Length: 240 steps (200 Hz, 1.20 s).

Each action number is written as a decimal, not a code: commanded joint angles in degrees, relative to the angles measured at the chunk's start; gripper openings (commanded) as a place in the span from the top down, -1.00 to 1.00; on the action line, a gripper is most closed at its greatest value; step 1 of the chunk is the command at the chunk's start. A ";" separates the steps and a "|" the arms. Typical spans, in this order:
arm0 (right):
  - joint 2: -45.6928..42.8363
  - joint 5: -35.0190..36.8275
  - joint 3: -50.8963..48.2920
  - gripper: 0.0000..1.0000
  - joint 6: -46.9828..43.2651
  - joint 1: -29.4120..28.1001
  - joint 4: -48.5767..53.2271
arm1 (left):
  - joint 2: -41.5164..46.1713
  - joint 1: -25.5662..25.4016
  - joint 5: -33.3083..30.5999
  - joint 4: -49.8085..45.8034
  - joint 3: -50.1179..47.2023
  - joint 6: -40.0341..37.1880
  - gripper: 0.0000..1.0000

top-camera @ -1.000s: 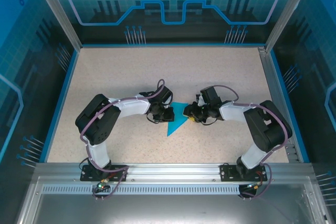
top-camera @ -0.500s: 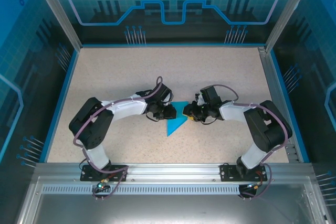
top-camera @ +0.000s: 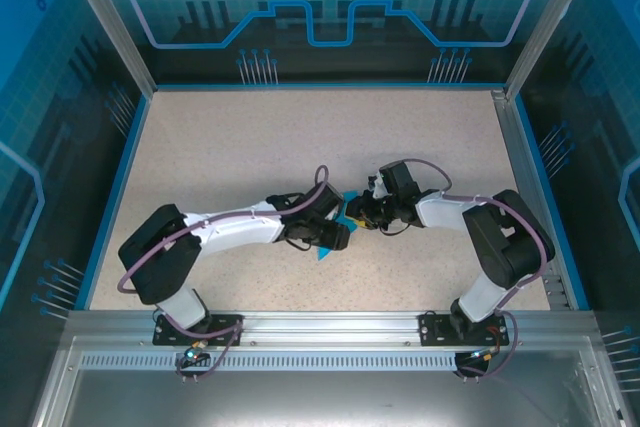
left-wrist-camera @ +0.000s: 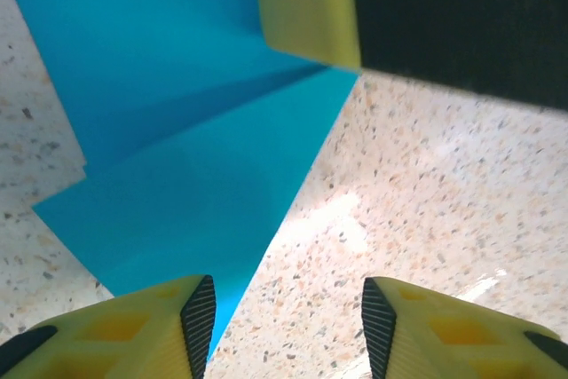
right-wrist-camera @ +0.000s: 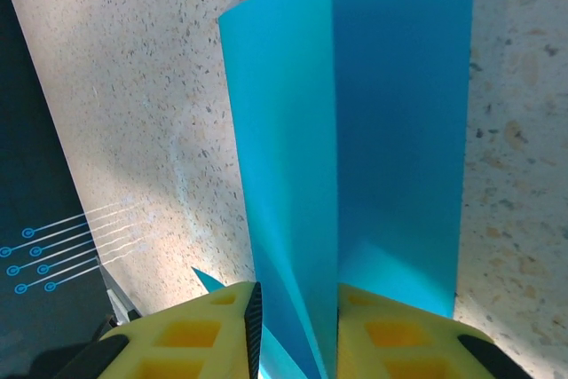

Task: Fold a paper plane with a square sheet of paper (pick it up from the middle)
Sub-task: Fourth fold the wing at the center of the table.

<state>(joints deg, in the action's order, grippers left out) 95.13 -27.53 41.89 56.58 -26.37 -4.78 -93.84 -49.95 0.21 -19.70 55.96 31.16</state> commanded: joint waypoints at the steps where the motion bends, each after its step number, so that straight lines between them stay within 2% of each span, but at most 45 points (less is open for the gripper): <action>1: 0.52 -1.57 1.35 0.48 -0.56 -0.88 0.12 | -1.63 -2.07 -9.34 -3.87 0.05 0.74 -0.05; 100: -0.30 -1.72 2.14 0.48 -0.68 -0.92 1.15 | -7.87 -8.43 -22.67 -7.11 4.11 2.23 -0.04; 240: -1.14 -0.38 2.14 0.47 -2.16 -0.88 3.41 | -7.86 -9.64 -24.73 -6.81 3.77 2.89 0.65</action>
<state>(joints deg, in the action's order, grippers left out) 95.18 -27.90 42.76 55.92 -26.39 -3.70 -101.27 -59.18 -22.94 -25.28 58.48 34.09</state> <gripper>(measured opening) 0.261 0.196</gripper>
